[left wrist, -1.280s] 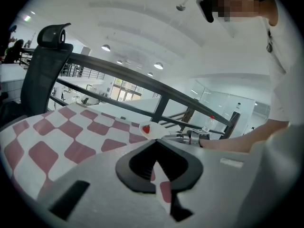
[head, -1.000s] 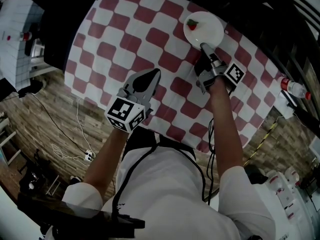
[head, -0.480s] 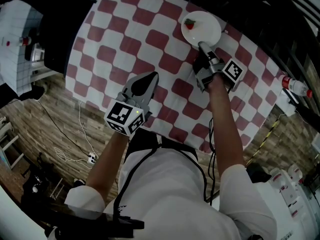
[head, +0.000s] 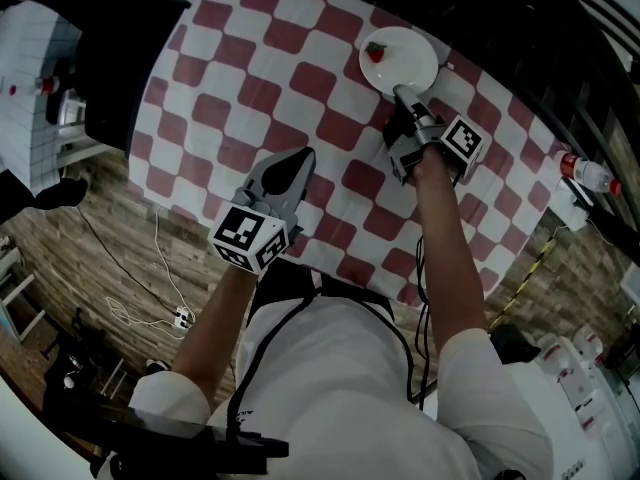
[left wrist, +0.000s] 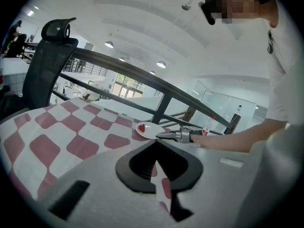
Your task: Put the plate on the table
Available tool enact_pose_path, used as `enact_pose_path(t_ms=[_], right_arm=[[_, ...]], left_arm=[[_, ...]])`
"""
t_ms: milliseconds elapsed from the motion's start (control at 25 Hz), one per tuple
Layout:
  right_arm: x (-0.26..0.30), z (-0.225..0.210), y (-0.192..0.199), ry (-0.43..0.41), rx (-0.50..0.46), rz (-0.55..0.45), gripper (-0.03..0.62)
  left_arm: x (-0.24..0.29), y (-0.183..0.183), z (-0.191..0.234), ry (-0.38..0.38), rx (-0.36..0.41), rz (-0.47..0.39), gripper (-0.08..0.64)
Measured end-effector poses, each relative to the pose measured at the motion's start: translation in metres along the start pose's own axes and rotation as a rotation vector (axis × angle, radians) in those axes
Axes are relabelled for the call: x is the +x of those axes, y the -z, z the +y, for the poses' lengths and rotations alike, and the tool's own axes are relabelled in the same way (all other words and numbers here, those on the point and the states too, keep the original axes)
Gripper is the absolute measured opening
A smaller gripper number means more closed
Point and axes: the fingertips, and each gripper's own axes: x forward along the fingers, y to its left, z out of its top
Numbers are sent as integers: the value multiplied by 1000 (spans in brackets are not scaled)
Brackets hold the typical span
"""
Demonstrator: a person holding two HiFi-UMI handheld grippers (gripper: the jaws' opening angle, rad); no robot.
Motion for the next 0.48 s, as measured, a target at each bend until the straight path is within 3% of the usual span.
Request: enact_pose_path(t_ms=[480], right_arm=[[-4, -16, -8, 77, -24, -15, 35]], left_arm=[[-7, -3, 3, 10, -12, 0, 5]])
